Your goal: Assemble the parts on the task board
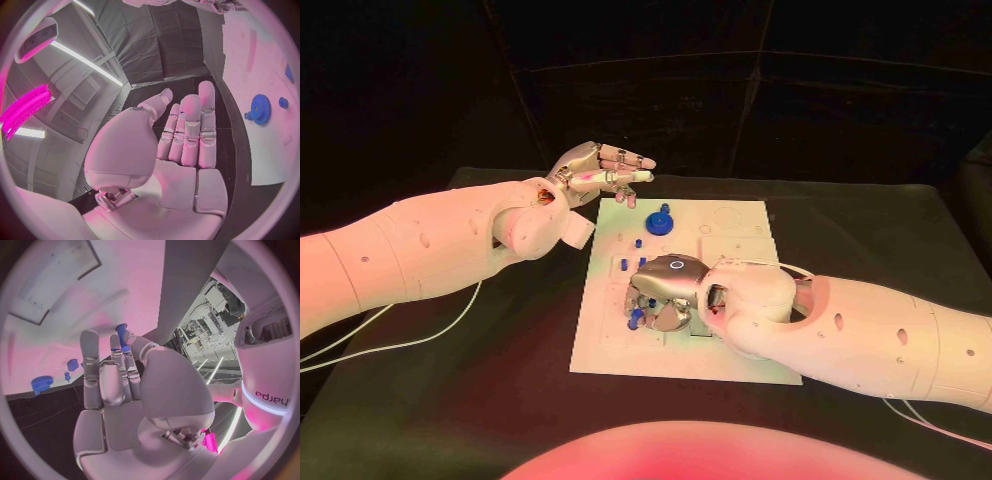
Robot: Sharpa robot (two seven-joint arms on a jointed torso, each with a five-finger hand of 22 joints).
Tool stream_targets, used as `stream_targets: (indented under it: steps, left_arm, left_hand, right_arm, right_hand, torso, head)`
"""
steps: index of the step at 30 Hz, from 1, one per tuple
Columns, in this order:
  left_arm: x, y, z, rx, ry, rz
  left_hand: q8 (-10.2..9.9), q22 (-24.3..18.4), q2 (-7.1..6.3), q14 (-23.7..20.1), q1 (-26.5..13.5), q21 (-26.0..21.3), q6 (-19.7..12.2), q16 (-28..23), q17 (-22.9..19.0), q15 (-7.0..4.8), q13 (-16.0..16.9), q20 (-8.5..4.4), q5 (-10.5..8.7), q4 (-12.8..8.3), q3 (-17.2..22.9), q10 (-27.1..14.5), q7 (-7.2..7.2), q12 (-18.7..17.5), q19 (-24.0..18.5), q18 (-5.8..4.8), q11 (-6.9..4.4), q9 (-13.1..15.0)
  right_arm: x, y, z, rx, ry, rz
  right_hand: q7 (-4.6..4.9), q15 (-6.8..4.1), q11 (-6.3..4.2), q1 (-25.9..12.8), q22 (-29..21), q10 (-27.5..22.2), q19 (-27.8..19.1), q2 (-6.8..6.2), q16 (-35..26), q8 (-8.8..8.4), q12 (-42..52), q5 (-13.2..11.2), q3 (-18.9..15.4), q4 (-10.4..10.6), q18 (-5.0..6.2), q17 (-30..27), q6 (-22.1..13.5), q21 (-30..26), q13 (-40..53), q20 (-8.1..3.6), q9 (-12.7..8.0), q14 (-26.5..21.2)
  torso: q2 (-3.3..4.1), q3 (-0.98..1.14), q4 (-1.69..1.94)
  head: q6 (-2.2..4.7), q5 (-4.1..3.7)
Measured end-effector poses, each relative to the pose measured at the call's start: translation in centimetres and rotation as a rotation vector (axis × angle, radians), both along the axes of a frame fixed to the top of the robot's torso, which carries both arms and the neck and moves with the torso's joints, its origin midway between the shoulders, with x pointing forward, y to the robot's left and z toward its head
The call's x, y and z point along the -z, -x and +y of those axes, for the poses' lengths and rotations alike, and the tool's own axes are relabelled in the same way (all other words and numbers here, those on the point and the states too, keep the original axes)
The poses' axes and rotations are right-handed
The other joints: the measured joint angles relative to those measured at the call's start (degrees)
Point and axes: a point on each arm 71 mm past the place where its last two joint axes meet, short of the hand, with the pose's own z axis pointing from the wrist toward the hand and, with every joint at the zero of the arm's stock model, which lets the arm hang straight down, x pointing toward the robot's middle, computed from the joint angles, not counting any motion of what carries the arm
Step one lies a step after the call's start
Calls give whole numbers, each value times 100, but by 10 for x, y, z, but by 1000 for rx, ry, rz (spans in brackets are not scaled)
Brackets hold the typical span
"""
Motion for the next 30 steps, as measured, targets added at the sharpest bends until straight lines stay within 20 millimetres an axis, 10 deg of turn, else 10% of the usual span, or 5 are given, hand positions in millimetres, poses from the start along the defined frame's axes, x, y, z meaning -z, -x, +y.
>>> stream_targets:
  steps: [11,30]
  left_arm:
    - [0,0,0,0,0,1]
    - [1,-1,1,-1,-3,4]
  left_hand:
    - [0,0,0,0,0,0,0,0,0,0,0,0,0,0,0,0,0,0,0,0,0,0]
    - [0,-11,0,0,0,-40,-22,0,-14,0,0,0,0,0,0,-20,22,48,0,0,21,0]
  right_arm:
    - [4,1,-1,-2,-4,-3]
    - [-7,3,-16,15,-145,-13]
  right_hand:
    - [196,207,277,-394,-385,-759,-258,-393,-113,-16,-324,58,-290,174,0,-218,-612,-276,-37,178,-26,0]
    - [218,247,314,-413,-460,-973,-272,-412,-113,-16,-124,135,-716,205,1,-291,-750,-307,-5,193,-15,0]
  torso:
    - [-4,-1,0]
    - [1,-1,0]
  head:
    - [19,-10]
    - [16,2]
